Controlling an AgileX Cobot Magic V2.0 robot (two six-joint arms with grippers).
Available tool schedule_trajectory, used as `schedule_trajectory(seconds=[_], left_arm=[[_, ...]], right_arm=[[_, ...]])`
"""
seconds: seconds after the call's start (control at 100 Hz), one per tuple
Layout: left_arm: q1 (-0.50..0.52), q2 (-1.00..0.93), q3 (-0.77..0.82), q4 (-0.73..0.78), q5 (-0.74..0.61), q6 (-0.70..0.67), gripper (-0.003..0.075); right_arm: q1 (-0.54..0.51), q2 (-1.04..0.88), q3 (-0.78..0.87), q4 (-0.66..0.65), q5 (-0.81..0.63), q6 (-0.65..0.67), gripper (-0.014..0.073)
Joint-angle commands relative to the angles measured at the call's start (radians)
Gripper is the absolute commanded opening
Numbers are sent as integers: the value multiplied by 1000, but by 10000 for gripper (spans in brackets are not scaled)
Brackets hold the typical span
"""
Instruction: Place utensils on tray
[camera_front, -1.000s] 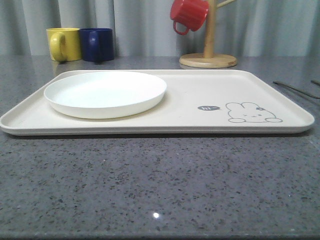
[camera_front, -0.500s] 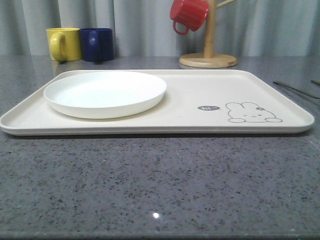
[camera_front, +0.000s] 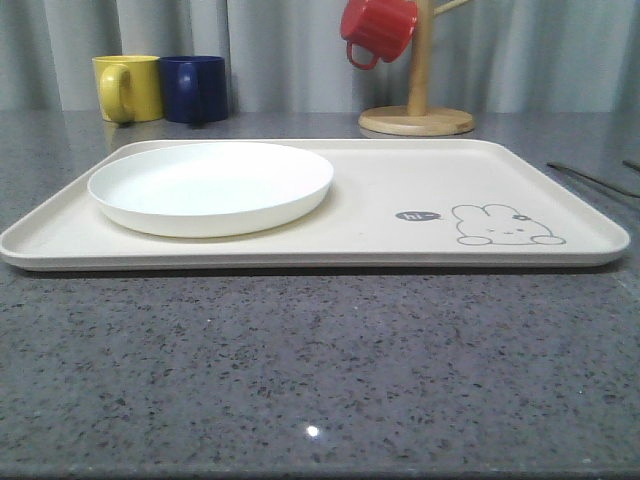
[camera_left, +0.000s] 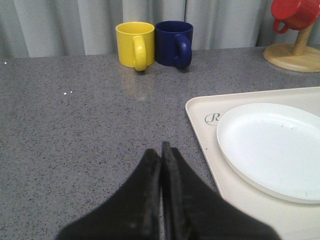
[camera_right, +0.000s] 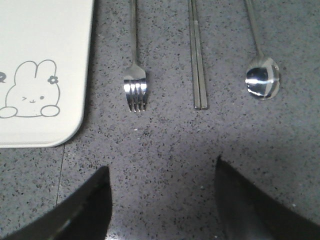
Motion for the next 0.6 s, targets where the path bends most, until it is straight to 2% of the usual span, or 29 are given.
schedule_trajectory(seconds=[0.0, 0.18, 0.59], left_arm=[[0, 3, -28, -11, -79, 2, -19], [0, 3, -28, -11, -79, 2, -19], [0, 3, -28, -11, -79, 2, -19]], right_arm=[[3, 28, -53, 18, -47, -28, 474], [33, 167, -166, 25, -54, -51, 474], [79, 625, -465, 23, -41, -103, 474]])
